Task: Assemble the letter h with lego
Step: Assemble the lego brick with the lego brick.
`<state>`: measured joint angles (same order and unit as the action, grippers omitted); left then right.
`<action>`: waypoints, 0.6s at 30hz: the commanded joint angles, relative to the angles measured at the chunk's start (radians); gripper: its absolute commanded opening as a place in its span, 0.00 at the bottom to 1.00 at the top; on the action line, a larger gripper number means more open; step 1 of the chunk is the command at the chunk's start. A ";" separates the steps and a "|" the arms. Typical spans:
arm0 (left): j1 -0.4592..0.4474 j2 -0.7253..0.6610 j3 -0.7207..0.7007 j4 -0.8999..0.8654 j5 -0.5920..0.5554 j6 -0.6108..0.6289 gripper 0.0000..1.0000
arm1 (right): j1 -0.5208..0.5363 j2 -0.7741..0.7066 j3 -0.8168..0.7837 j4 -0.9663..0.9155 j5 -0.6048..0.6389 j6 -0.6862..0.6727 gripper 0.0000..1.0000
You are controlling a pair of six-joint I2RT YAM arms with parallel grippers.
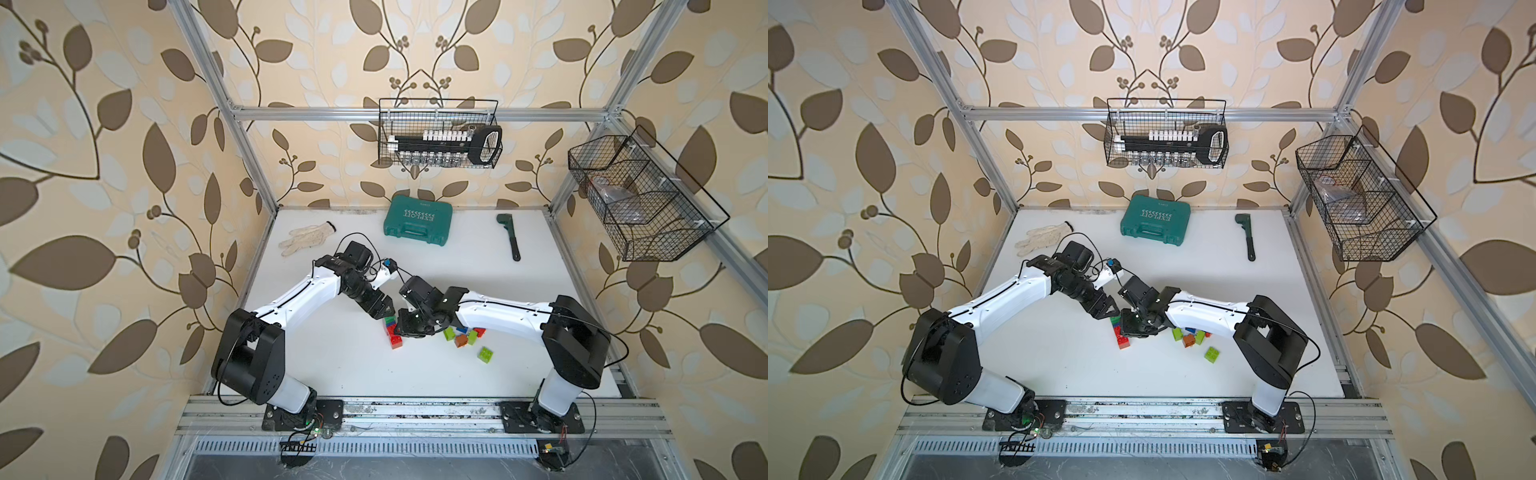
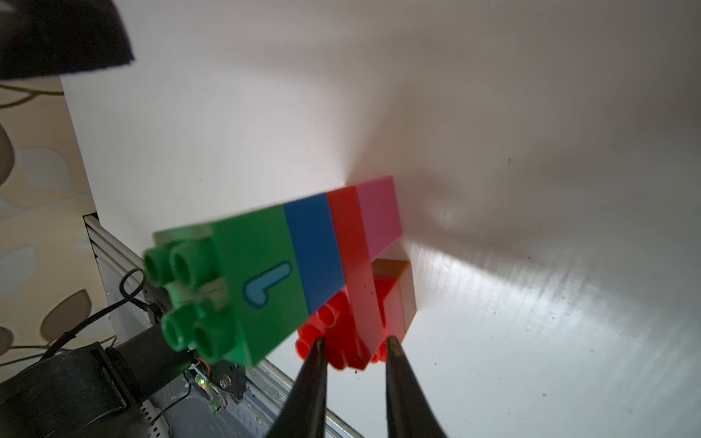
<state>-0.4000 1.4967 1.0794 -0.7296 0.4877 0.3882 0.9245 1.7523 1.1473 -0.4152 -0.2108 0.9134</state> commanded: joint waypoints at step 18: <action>-0.007 0.031 -0.001 -0.016 0.066 0.005 0.78 | 0.000 0.041 0.059 -0.013 -0.038 -0.009 0.16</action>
<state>-0.4000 1.5295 1.0794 -0.7330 0.5125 0.3889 0.9245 1.7706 1.1736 -0.4179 -0.2321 0.9081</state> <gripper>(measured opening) 0.778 0.156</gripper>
